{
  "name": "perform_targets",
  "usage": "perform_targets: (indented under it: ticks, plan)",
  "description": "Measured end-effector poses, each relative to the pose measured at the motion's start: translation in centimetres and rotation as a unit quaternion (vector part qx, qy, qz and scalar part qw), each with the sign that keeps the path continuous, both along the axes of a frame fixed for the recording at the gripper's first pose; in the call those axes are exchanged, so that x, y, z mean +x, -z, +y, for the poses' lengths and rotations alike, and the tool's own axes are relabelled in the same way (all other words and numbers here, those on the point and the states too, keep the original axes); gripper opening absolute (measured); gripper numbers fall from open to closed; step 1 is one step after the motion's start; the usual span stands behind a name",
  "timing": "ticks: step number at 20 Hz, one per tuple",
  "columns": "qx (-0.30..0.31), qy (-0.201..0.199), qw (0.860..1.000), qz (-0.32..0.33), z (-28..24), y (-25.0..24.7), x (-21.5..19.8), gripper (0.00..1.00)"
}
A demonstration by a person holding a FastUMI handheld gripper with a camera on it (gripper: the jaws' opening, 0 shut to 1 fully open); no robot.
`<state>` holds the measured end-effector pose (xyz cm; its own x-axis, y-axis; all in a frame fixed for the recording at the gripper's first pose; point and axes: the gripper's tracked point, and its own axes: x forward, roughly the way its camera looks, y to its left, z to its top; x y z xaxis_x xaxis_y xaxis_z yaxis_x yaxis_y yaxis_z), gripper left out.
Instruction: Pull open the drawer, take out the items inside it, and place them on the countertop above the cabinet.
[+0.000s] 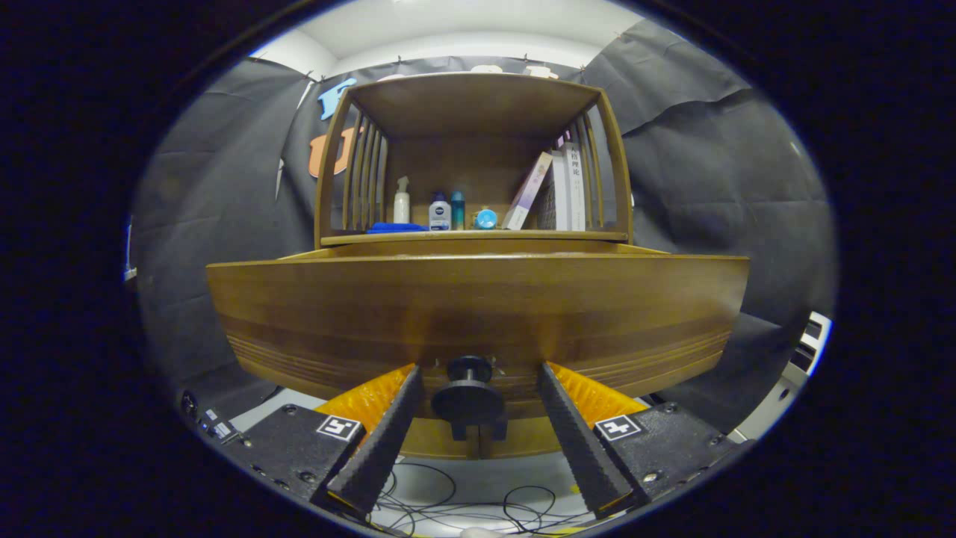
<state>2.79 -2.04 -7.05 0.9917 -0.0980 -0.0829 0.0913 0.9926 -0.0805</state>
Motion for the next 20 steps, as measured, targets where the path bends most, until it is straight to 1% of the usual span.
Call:
perform_targets:
  ticks: [5, 10, 16, 20]
  plan:
    - [0.003, 0.002, 1.000, -0.008, 0.3, -0.4, 0.0, 0.99]
    - [-0.018, 0.001, 1.000, -0.015, 0.5, -1.1, 1.0, 0.99]
    - [-0.015, 0.009, 1.000, -0.002, -0.5, -1.7, 3.3, 0.99]
    - [-0.013, -0.003, 1.000, 0.004, -0.1, -2.2, 5.8, 0.99]
